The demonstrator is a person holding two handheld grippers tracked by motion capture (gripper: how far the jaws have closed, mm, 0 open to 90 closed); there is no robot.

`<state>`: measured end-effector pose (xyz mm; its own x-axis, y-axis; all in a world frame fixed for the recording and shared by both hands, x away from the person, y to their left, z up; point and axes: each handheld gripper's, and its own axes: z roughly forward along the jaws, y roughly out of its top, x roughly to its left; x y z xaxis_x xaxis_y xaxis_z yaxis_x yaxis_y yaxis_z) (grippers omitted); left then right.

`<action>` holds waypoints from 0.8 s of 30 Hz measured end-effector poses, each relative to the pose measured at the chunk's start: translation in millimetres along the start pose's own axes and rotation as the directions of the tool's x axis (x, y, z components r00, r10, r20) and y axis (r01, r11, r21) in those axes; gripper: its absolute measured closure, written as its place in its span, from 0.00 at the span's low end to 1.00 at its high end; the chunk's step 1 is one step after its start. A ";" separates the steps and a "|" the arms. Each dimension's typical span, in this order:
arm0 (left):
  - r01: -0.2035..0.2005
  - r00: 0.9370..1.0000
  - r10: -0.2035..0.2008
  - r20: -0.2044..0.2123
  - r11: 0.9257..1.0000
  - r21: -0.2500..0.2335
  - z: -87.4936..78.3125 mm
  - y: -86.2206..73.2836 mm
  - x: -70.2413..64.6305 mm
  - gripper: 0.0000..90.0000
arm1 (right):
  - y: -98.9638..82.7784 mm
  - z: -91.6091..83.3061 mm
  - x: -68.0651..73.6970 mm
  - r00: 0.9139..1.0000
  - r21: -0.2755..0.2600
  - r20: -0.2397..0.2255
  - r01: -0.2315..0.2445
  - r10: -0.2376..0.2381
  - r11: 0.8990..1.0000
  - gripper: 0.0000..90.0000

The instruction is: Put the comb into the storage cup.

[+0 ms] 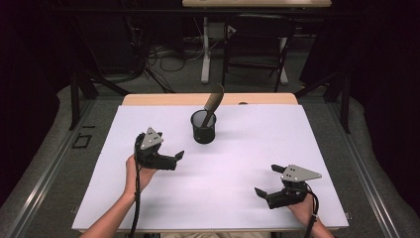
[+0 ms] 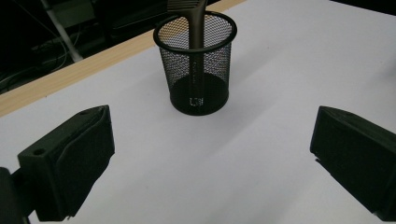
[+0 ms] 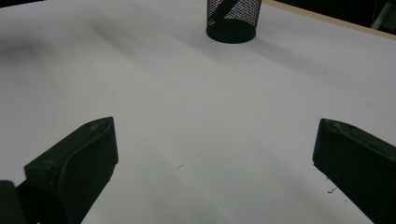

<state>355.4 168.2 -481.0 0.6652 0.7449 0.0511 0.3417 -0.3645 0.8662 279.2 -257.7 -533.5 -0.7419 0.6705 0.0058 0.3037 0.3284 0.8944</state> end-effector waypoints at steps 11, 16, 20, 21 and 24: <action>0.014 1.000 -0.015 -0.011 1.000 -0.013 -12.4 -13.8 -1.2 0.00 | -0.3 1.3 -0.1 1.000 0.008 -0.005 -0.004 0.004 1.000 0.00; 0.013 1.000 -0.014 -0.018 1.000 -0.014 -18.3 -18.2 -2.6 0.00 | 0.4 0.7 0.6 1.000 0.006 -0.008 0.001 -0.001 1.000 0.00; 0.010 1.000 -0.011 -0.019 1.000 -0.016 -22.5 -20.7 -3.8 0.00 | 0.2 1.0 0.5 1.000 0.010 -0.008 -0.001 0.001 1.000 0.00; 0.013 1.000 -0.014 -0.022 1.000 -0.021 -23.4 -21.8 -4.4 0.00 | 0.2 1.1 0.5 1.000 0.012 -0.009 0.000 0.001 1.000 0.00; 0.017 1.000 -0.017 -0.023 1.000 -0.024 -24.9 -24.0 -5.3 0.00 | 0.2 0.3 0.6 1.000 0.010 -0.009 -0.002 0.002 1.000 0.00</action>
<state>327.2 187.0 -489.7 0.6437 0.7638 0.0476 0.3368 -0.3385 0.8786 278.9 -257.0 -533.4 -0.7466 0.6651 0.0119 0.3116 0.3339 0.8896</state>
